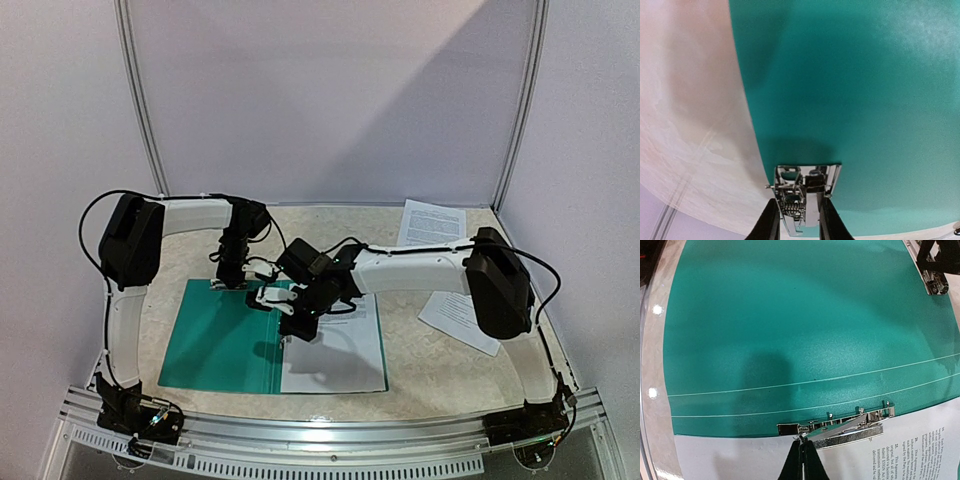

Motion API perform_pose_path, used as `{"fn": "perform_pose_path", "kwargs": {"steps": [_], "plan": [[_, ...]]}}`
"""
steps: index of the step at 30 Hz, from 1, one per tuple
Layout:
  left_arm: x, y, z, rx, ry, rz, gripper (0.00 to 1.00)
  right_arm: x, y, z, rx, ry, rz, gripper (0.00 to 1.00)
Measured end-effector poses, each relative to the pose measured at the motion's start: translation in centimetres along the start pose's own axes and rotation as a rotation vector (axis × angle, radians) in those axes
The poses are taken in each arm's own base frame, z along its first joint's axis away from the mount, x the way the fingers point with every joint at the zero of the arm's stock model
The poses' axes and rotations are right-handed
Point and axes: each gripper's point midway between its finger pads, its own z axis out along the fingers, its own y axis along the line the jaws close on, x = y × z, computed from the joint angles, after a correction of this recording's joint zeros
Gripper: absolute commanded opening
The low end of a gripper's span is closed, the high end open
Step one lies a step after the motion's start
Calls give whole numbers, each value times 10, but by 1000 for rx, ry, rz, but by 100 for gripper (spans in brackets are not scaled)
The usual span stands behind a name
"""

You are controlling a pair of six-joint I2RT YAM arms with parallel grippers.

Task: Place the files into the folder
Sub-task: Clamp the file at the center of the board.

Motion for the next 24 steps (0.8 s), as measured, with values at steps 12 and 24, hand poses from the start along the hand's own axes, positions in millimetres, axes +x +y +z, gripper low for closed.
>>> {"fn": "perform_pose_path", "kwargs": {"steps": [12,24], "plan": [[0,0,0,-2,2,-1,6,4,1,1,58,31,-25,0],[0,0,0,-4,6,-5,6,9,2,3,127,81,-74,0]]}}
